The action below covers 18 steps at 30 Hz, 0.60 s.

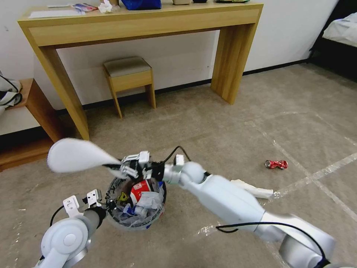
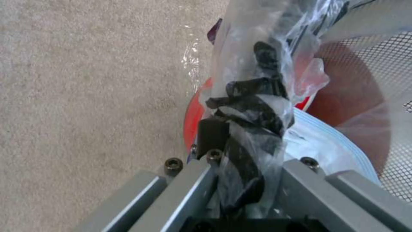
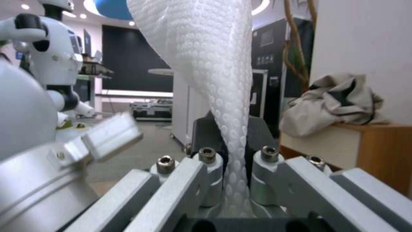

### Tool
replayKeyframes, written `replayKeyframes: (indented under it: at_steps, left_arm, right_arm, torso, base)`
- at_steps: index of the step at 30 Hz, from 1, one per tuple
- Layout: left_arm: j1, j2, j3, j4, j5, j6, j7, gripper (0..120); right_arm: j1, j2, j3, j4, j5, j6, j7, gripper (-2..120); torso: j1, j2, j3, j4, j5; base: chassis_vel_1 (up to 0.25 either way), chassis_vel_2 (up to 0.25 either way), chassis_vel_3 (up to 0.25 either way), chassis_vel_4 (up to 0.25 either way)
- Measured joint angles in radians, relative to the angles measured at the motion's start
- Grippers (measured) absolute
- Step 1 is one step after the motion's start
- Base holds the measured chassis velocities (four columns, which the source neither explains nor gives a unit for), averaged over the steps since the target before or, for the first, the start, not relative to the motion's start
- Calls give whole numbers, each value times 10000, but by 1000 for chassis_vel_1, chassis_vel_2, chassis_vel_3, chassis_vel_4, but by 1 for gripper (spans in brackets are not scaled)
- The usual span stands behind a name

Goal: Pick up the trash bin and place the garbage on the floor into it.

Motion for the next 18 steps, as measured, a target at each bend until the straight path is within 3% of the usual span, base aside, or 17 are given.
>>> replayKeyframes:
  at_steps: [18]
  left_arm:
    - [176, 125, -173, -298, -41, 9, -108, 0]
  right_arm:
    - [-540, 587, -175, -1229, -624, 250, -59, 3]
  torso:
    - [0, 0, 0, 0, 2]
  base:
    - [0, 0, 0, 0]
